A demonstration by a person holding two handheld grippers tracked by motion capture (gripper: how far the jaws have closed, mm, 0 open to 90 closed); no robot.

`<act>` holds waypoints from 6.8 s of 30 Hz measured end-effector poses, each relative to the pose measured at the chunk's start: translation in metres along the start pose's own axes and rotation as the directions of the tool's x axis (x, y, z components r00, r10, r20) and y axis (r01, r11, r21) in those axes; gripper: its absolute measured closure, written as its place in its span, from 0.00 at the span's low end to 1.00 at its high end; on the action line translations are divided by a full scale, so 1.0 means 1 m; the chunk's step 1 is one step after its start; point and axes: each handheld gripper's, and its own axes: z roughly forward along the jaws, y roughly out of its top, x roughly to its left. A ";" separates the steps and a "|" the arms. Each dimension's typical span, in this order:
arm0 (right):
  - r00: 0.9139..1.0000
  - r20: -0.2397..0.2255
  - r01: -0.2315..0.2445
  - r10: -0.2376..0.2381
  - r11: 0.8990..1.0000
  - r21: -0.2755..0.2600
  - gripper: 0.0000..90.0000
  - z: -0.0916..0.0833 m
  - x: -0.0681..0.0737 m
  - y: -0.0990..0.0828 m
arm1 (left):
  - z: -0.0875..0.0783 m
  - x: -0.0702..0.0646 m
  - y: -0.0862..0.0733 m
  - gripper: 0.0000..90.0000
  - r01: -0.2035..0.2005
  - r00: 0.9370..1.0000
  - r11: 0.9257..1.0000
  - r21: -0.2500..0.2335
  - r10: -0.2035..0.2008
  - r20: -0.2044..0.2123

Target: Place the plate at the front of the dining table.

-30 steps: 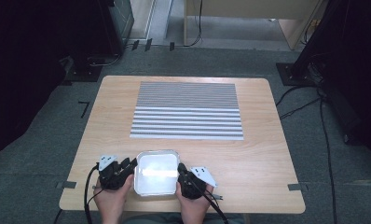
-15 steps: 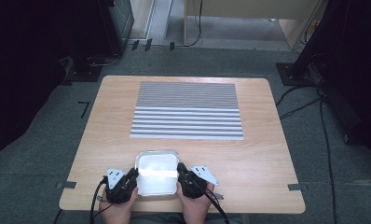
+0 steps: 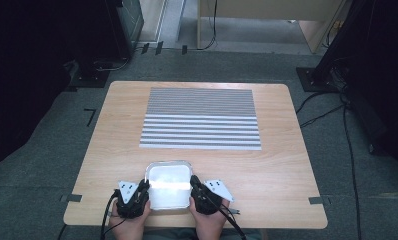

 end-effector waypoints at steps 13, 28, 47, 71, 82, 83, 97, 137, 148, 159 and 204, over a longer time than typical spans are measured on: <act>0.993 -0.059 -0.096 0.098 0.995 0.023 0.99 0.000 -0.010 0.003 | -0.001 0.001 0.001 0.95 0.017 1.000 1.000 -0.021 -0.017 0.001; 0.966 -0.164 -0.203 0.200 0.979 -0.004 1.00 -0.004 -0.022 0.007 | 0.000 0.000 0.000 0.94 0.005 1.000 1.000 -0.022 -0.005 0.008; 0.948 -0.156 -0.270 0.279 0.960 0.074 1.00 -0.002 -0.030 0.009 | 0.002 -0.001 -0.001 0.93 -0.005 1.000 1.000 -0.015 0.005 -0.001; 0.925 -0.209 -0.310 0.318 0.948 0.069 1.00 -0.006 -0.031 0.010 | 0.004 -0.001 -0.001 0.91 -0.001 1.000 1.000 -0.006 0.001 0.012; 0.903 -0.237 -0.349 0.359 0.933 0.083 1.00 -0.009 -0.037 0.010 | 0.005 -0.008 -0.003 0.87 -0.075 0.997 0.997 -0.008 0.075 0.006; 0.902 -0.237 -0.349 0.360 0.933 0.088 1.00 -0.009 -0.037 0.010 | 0.005 -0.010 -0.002 0.86 -0.088 0.996 0.996 -0.007 0.088 0.003; 0.933 -0.171 -0.310 0.316 0.949 0.064 0.87 -0.007 -0.034 0.009 | 0.005 -0.011 -0.003 0.83 -0.090 0.996 0.996 -0.010 0.091 0.009; 0.986 0.133 -0.085 0.099 0.991 -0.106 1.00 -0.015 -0.011 0.009 | -0.006 -0.034 -0.001 0.71 -0.076 0.995 0.995 -0.057 0.079 0.053; 0.985 0.097 -0.132 0.145 0.983 -0.126 1.00 -0.018 -0.018 0.007 | 0.005 -0.031 0.000 0.88 0.027 0.996 1.000 -0.009 -0.026 0.088; 0.992 0.067 -0.095 0.102 0.990 -0.100 0.98 -0.020 -0.016 0.003 | 0.008 -0.028 0.001 0.95 0.104 0.993 0.994 -0.045 -0.101 0.060; 0.997 0.062 -0.044 0.052 0.991 -0.125 1.00 -0.011 -0.014 0.062 | 0.013 -0.029 0.071 0.99 0.134 0.980 0.987 -0.093 -0.119 0.158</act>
